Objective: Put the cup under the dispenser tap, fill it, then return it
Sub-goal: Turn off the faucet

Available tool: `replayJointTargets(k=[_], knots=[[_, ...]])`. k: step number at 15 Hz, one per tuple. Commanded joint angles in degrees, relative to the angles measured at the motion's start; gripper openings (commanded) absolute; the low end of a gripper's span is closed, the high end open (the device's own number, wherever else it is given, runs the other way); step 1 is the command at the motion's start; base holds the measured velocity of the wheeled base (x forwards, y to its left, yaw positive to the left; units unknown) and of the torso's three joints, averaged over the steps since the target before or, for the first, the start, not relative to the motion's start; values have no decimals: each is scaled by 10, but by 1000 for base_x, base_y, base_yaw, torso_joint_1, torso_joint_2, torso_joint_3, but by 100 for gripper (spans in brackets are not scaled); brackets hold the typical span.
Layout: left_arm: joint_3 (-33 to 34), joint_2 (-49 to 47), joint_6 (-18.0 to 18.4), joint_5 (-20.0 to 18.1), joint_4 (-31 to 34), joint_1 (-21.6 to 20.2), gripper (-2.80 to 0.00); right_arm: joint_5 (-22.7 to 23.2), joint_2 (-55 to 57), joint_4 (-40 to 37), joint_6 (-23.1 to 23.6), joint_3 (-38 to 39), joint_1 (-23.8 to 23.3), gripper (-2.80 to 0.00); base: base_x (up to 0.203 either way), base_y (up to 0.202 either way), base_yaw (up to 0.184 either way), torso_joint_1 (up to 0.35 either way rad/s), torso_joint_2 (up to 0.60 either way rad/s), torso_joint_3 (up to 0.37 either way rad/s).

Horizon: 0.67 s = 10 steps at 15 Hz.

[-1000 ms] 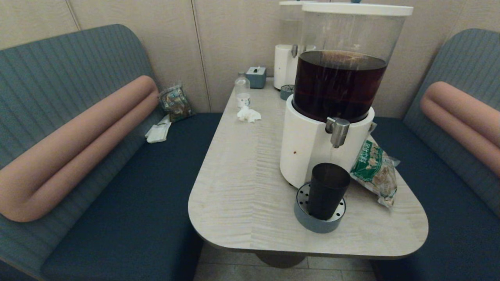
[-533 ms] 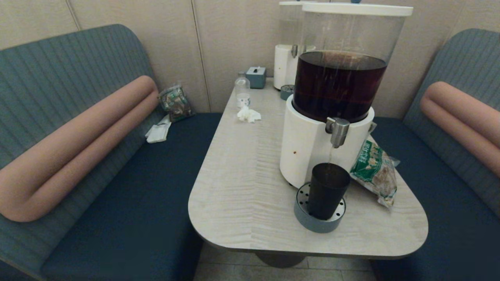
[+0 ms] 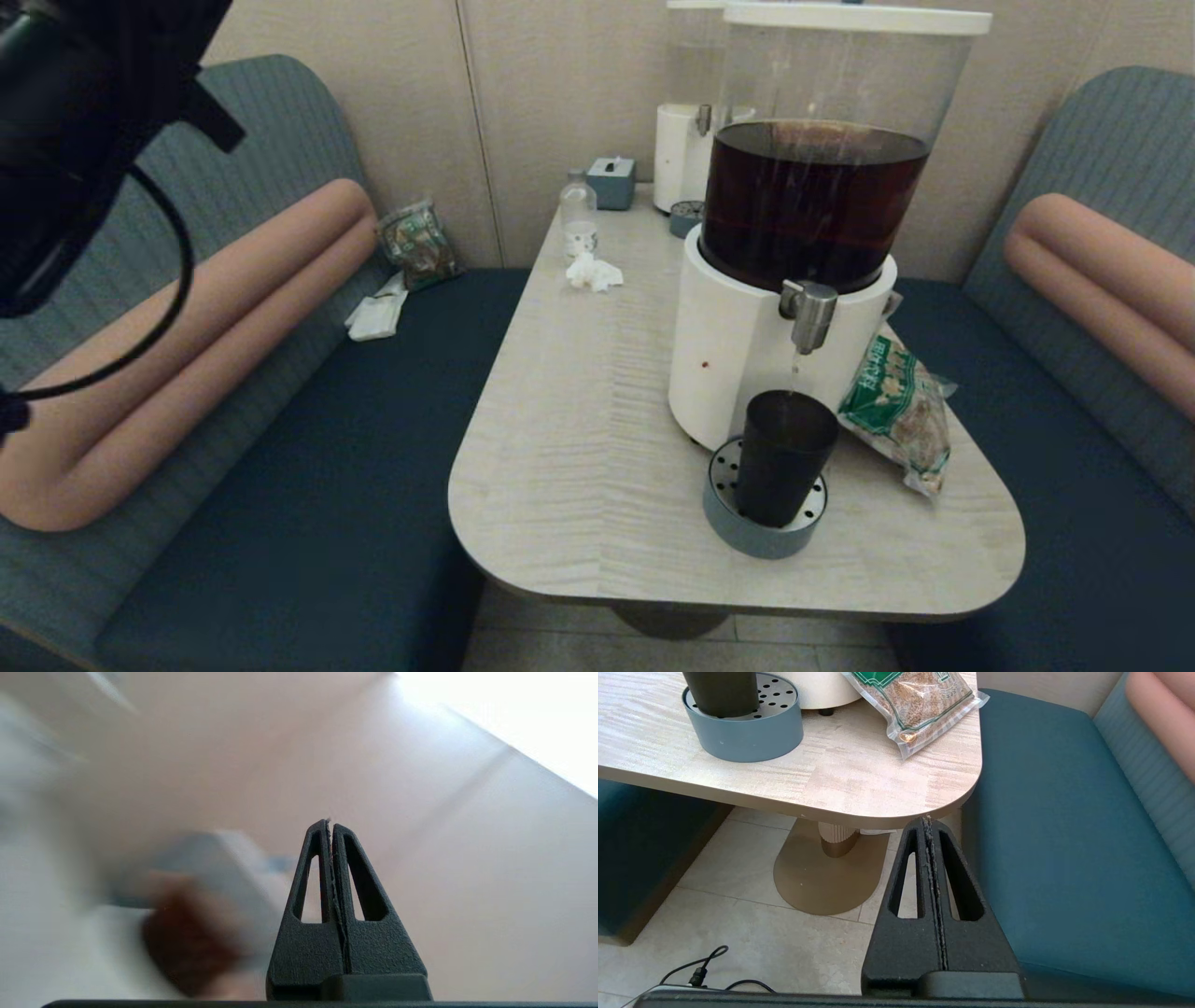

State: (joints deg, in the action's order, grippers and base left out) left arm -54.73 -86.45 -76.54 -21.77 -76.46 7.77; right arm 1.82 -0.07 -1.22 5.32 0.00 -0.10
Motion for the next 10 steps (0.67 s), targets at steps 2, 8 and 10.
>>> replayJointTargets(k=[2,8,10], knots=[[-15,-113,-311,10,-109,46,-280,0,1,0,0,1,0,-280,0,0,0,0,0,0],[-40,-241,-140,-222,-112,111,-280,0,1,0,0,1,0,-280,0,0,0,0,0,0],[-77,-304,-62,-253,-112,148,-280,0,1,0,0,0,0,-280,0,0,0,0,0,0]])
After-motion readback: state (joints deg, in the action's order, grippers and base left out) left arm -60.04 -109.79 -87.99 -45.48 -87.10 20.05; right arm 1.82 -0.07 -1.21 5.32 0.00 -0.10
